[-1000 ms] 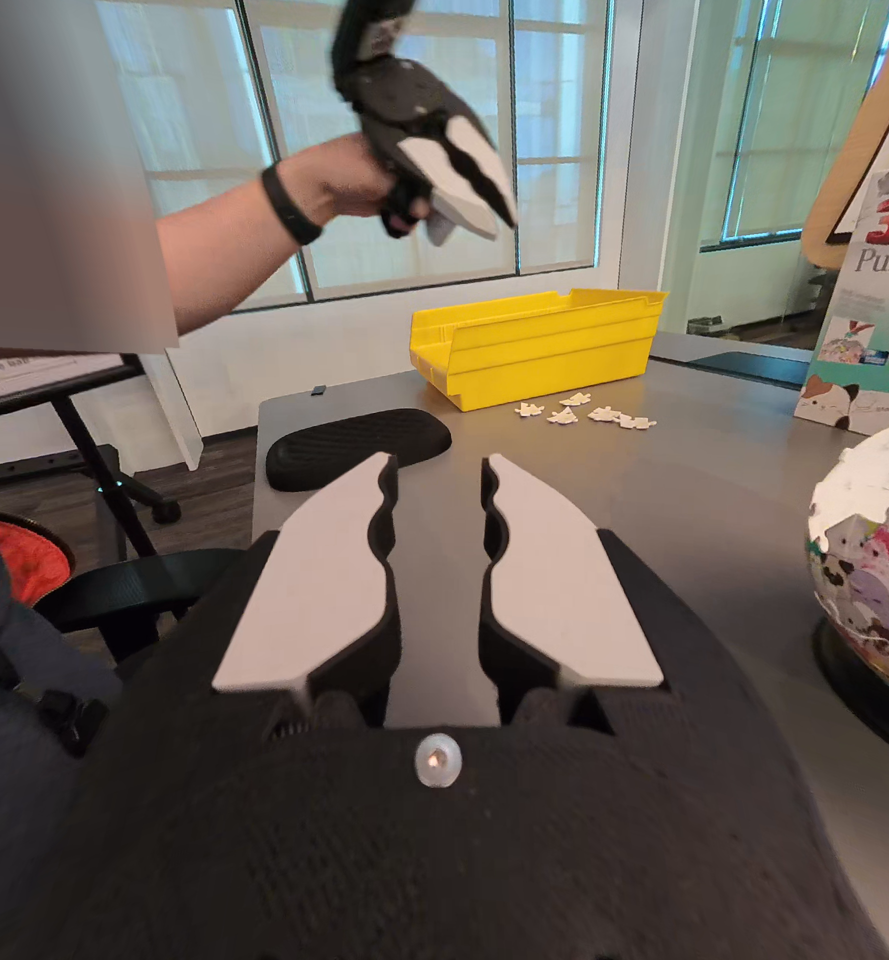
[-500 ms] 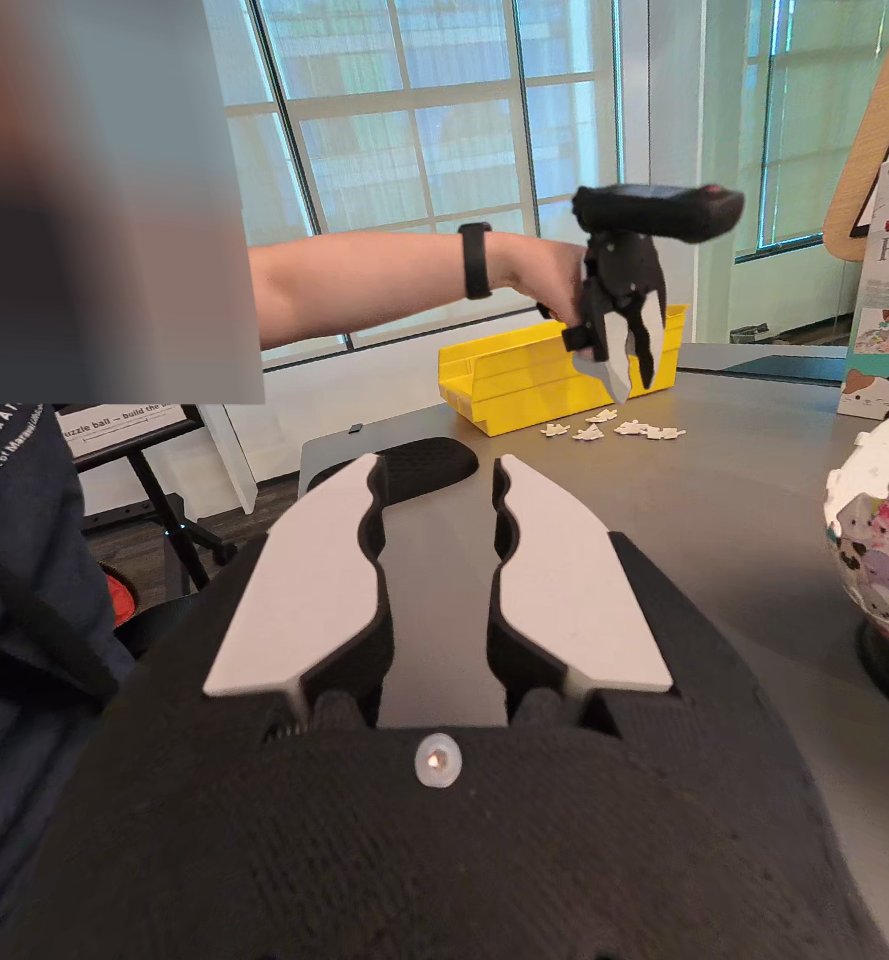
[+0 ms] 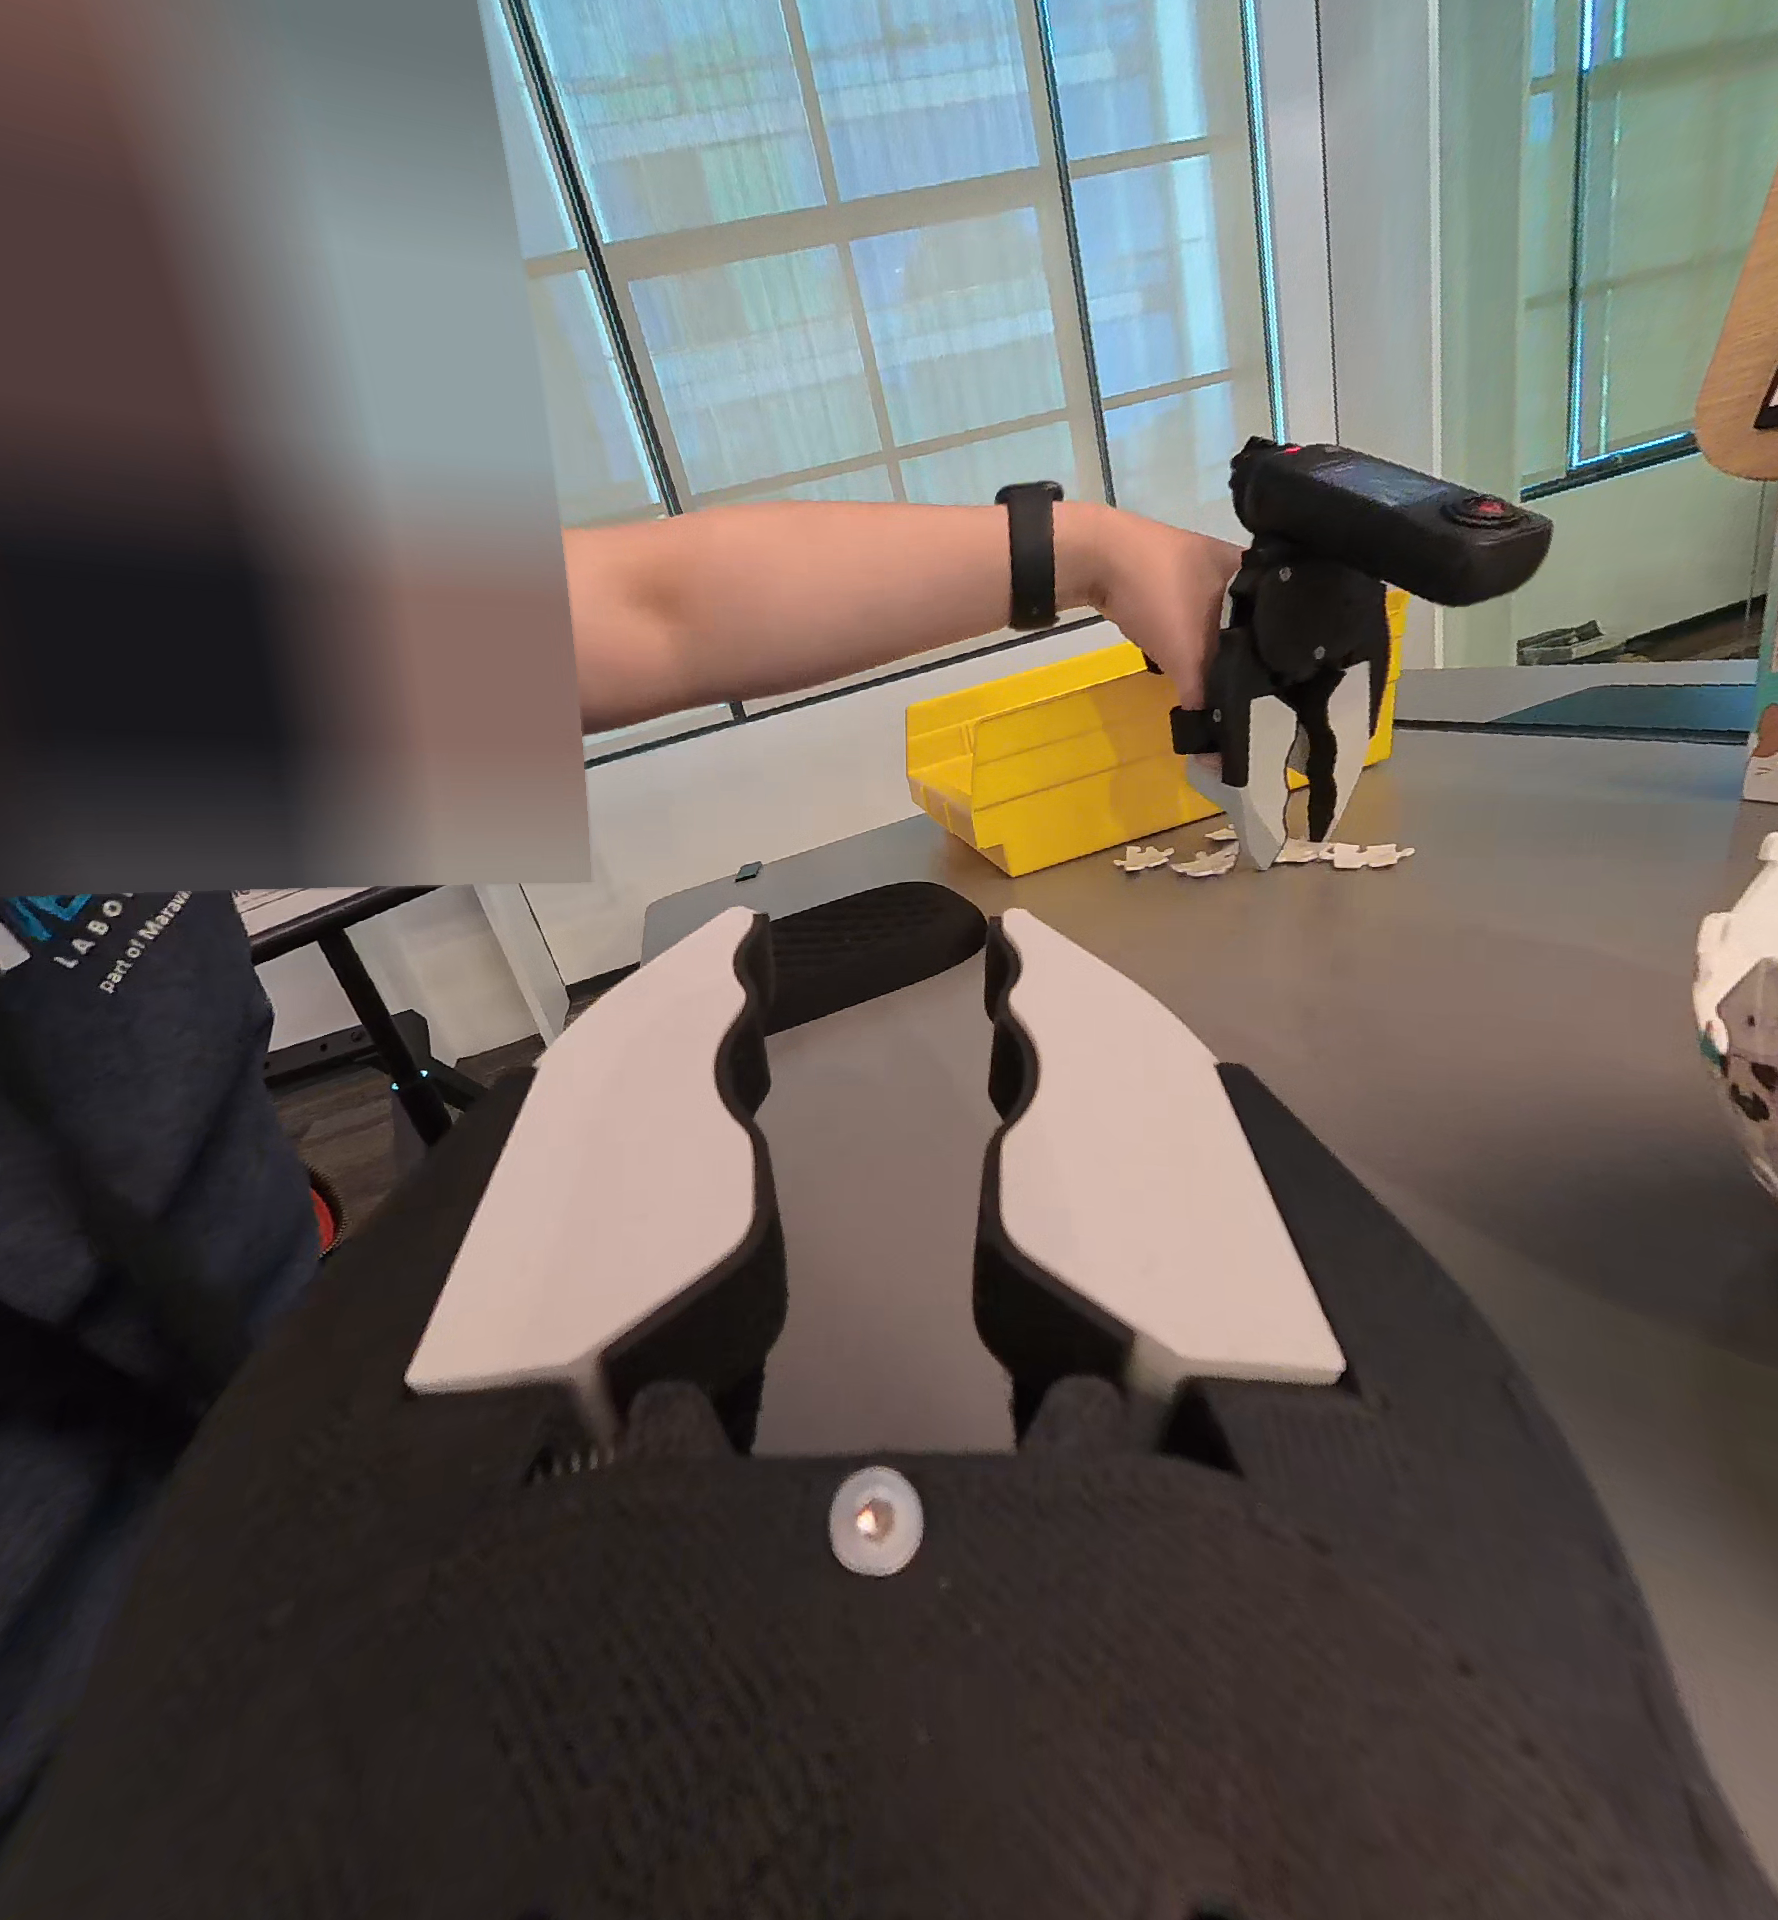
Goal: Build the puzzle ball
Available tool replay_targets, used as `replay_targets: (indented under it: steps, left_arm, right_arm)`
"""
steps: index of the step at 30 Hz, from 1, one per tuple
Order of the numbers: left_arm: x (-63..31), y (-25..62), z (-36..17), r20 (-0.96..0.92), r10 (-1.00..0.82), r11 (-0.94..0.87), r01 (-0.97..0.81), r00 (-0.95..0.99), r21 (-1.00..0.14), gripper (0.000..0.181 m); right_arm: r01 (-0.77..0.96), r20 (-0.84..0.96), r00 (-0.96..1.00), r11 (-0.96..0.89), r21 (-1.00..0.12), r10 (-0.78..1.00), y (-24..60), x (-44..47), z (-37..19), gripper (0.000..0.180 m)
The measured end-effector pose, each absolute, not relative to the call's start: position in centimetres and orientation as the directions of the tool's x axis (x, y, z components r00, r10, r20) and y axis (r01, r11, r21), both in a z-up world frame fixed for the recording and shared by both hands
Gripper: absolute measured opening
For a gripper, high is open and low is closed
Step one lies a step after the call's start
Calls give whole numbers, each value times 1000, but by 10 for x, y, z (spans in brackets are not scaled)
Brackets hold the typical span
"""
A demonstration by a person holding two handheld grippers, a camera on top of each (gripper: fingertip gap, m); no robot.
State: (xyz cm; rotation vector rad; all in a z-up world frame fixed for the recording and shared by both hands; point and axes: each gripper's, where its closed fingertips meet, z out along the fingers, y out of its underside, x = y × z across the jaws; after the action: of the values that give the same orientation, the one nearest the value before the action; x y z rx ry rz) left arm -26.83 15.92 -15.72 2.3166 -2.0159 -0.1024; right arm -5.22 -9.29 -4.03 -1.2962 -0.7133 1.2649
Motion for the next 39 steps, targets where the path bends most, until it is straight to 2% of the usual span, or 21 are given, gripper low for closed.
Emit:
replay_targets:
  steps: [4,9,12,15,17,22,29,31,34,39]
  left_arm:
    - [-265,162,-154,-37,-988,-149,-987,147,64,34]
    - [-244,146,-120,-100,-984,-139,-986,147,-90,34]
    - [-218,117,-79,-245,-965,-33,-971,92,-235,34]
    - [-186,78,-37,-425,-901,79,-927,91,-368,34]
    - [-168,51,-19,-522,-847,153,-894,101,-422,34]
    - [-143,6,-4,-610,-781,224,-853,132,-471,34]
    - [-128,-17,-9,-626,-774,278,-840,91,-466,34]
    - [-123,-22,-13,-640,-764,299,-839,75,-455,34]
    - [-119,-29,-23,-657,-751,317,-840,62,-441,34]
    - [-120,-45,-34,-523,-842,230,-790,132,-568,28]
  right_arm:
    - [-278,-260,240,-191,-942,935,-92,-51,-40,40]
    - [-270,-257,272,-183,-945,927,-88,-51,-41,39]
    - [-231,-221,351,-145,-962,910,-80,-54,-37,32]
    - [-185,-286,419,-227,-956,862,-62,-74,-17,32]
    - [-223,-328,427,-254,-941,842,-51,-94,4,26]
    - [-273,-426,464,-332,-903,777,-21,-124,16,23]
    - [-197,-462,503,-423,-884,730,-18,-131,-5,23]
    - [-216,-459,489,-407,-887,741,-22,-128,-6,6]
    - [-247,-522,441,-460,-852,730,-28,-123,-18,4]
    - [-280,-582,437,-511,-813,686,-37,-93,-48,3]
